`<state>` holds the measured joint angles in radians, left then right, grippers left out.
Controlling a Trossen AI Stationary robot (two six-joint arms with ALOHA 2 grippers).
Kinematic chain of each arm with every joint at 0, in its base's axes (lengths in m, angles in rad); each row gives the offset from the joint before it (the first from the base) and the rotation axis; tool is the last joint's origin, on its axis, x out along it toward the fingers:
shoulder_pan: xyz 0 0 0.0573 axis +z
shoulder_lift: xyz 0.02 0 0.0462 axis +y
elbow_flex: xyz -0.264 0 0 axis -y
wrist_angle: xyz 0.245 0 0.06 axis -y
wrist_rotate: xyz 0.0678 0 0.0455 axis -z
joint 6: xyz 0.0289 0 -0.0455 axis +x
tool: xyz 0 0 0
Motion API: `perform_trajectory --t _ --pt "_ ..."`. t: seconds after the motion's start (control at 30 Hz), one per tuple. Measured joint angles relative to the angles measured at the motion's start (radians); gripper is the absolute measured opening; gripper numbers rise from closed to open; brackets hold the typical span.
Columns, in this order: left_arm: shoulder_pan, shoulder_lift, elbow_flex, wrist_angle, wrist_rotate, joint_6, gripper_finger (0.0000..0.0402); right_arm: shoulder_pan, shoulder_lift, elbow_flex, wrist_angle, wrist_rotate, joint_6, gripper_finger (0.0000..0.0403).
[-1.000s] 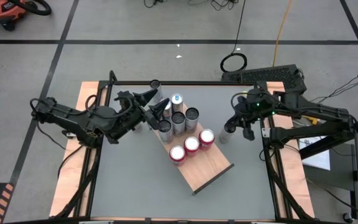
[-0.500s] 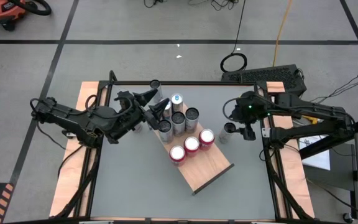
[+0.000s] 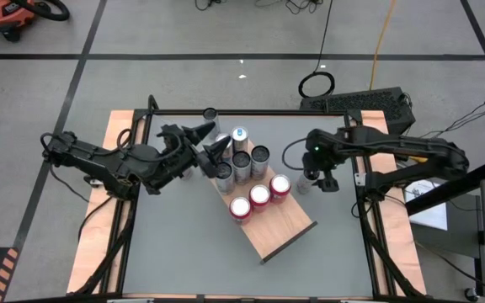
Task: Place canned beverage on shelf
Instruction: Put the bottom right red soda can on the shelf
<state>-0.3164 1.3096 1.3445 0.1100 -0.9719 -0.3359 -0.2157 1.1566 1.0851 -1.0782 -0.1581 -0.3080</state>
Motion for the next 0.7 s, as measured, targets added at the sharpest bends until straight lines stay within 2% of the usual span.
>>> perform_trajectory --t 0.33,0.7 --pt "-0.015 0.000 0.000 0.000 0.010 0.000 0.0359 0.000 0.076 0.000 -0.003 0.000 -0.124 0.0379" --pt "-0.046 0.000 0.000 -0.016 0.009 0.000 0.0359 0.000 0.149 0.000 -0.011 0.001 -0.157 0.0377"
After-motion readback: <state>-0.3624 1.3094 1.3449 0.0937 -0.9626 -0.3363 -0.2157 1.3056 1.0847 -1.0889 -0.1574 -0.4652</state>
